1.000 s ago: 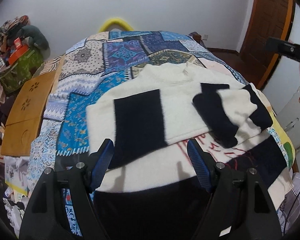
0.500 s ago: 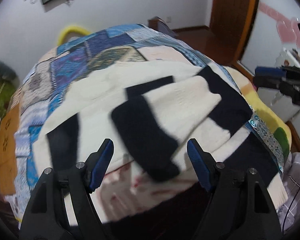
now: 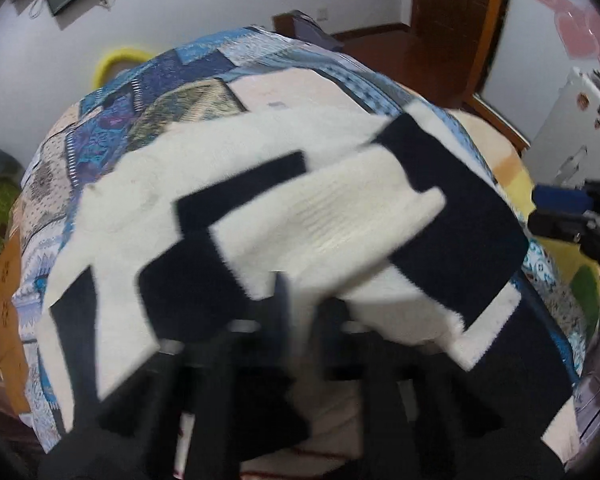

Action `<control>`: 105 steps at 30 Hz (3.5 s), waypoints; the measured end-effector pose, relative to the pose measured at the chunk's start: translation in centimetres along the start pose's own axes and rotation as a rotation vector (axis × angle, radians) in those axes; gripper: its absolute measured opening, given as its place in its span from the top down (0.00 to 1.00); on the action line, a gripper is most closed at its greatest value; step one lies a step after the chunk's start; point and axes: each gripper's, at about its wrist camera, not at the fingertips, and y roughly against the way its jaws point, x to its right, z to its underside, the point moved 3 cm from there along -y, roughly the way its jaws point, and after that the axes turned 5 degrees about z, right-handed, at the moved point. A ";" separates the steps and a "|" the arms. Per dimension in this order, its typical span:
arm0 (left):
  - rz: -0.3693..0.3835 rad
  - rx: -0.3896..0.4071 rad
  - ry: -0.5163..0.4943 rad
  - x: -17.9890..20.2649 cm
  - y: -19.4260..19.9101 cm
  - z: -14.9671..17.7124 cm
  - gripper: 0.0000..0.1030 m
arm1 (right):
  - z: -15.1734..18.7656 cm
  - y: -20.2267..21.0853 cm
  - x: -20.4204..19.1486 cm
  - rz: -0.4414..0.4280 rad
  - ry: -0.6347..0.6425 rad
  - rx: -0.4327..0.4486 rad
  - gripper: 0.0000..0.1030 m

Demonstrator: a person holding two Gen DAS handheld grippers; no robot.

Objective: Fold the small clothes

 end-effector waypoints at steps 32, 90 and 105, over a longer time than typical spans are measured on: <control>-0.034 0.105 0.408 -19.5 6.9 10.2 0.92 | -0.1 -1.1 -3.1 0.039 0.021 -0.010 0.59; 0.074 -0.023 0.591 -17.5 12.7 27.3 0.45 | 9.7 1.9 -7.3 -0.115 0.125 -0.177 0.53; 0.096 0.087 0.487 -16.5 16.6 22.8 0.92 | 6.0 4.3 -8.6 -0.175 0.149 -0.049 0.90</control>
